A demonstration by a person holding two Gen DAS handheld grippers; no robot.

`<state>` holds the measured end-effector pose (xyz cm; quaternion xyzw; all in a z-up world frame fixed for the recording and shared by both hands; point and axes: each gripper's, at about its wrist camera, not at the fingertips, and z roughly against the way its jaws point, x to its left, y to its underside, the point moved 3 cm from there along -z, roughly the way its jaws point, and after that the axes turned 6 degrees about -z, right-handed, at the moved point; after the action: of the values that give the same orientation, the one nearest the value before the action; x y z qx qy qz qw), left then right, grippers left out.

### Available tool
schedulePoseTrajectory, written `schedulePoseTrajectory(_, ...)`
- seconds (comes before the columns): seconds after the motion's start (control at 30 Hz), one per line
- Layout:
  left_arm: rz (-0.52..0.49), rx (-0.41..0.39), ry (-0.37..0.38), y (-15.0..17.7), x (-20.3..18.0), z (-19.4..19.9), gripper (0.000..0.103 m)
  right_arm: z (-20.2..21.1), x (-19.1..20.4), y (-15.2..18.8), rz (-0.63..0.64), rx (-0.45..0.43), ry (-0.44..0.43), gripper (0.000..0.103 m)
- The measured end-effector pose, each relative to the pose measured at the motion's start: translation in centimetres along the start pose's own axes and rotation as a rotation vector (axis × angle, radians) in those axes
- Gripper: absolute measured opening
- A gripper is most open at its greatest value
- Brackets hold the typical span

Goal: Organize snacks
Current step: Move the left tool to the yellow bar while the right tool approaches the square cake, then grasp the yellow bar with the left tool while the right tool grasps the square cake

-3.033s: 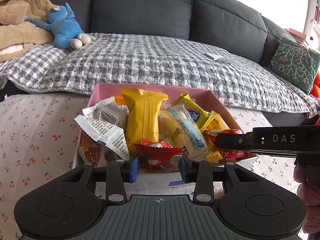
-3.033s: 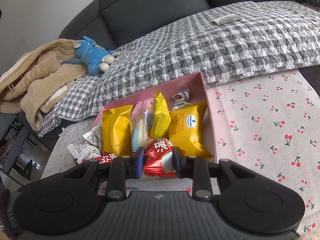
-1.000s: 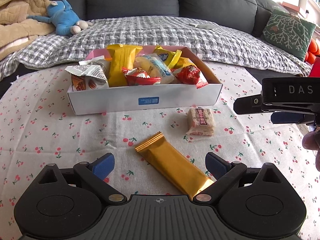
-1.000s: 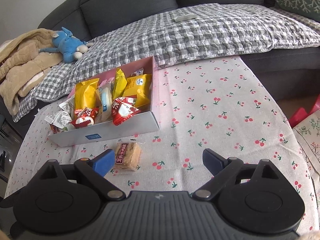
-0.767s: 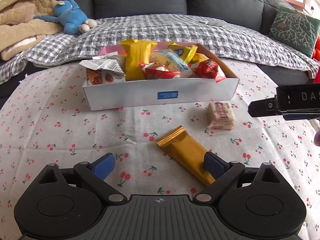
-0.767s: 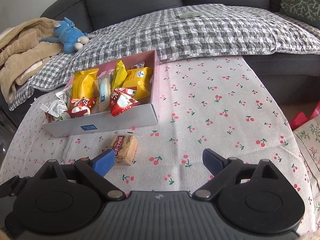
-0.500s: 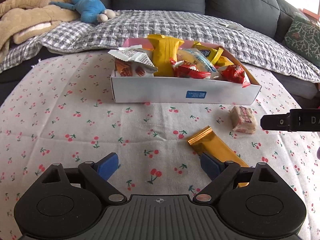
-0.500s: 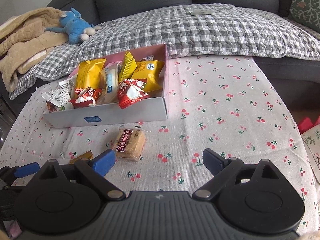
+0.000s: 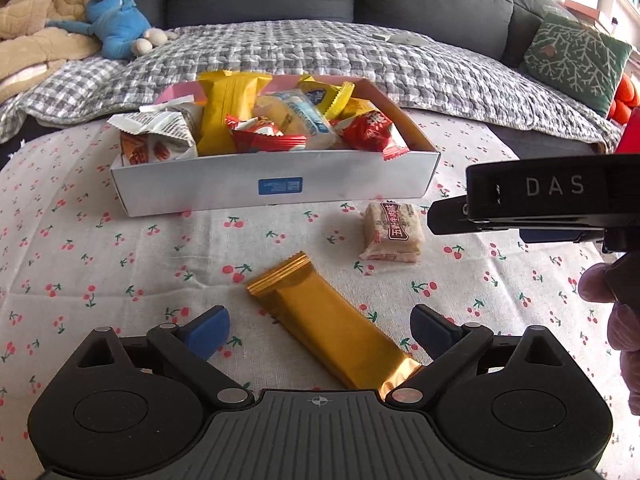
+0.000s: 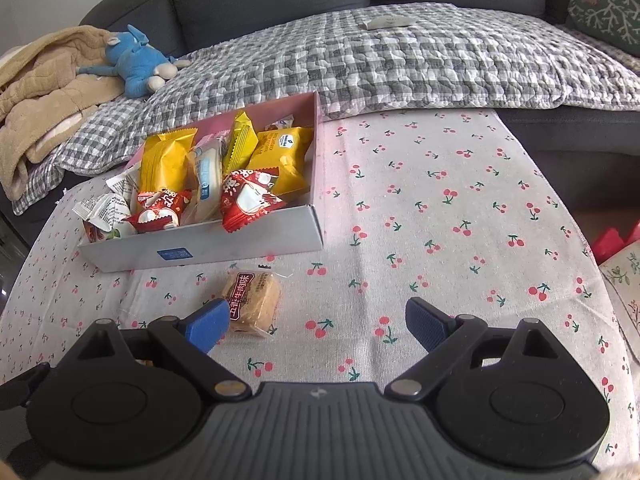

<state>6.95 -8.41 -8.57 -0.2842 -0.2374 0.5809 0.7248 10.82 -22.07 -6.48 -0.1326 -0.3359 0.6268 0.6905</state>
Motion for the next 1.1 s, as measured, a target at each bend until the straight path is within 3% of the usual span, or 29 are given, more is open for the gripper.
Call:
schedulePoseTrajectory(0.17, -0.091, -0.031, -0.047, 0.6, -0.7, -0.2, 0.099, -0.1, 0.4, 0.2, 0.025, 0.008, 0.005, 0.094)
schedulePoseTrajectory(0.37, -0.075, -0.025, -0.065, 1.2, 1.6, 0.4, 0.099, -0.4, 0.7, 0.5, 0.05, 0.015, 0.013, 0.094)
schedulePoseTrajectory(0.47, -0.02, -0.005, -0.069, 1.6, 3.7, 0.7, 0.099, -0.6, 0.9, 0.7, 0.074, 0.015, 0.023, 0.094)
schedulePoseTrajectory(0.63, 0.059, -0.011, -0.049, 1.9, 7.0, 0.8, 0.094, -0.9, 1.2, 1.0, 0.111, 0.005, 0.025, 0.094)
schedulePoseTrajectory(0.77, 0.036, -0.043, -0.015, 2.2, 7.3, 1.0, 0.084, -1.2, 1.6, 1.2, 0.135, 0.0, 0.004, 0.094)
schedulePoseTrajectory(0.83, 0.025, -0.05, 0.007, 2.0, 7.2, 1.0, 0.073, -1.6, 2.1, 1.2, 0.148, -0.001, -0.011, 0.094)
schedulePoseTrajectory(1.1, -0.047, -0.058, 0.095, 0.8, 7.2, 0.0, 0.067, -2.8, 4.3, 1.6, 0.224, -0.005, -0.076, 0.083)
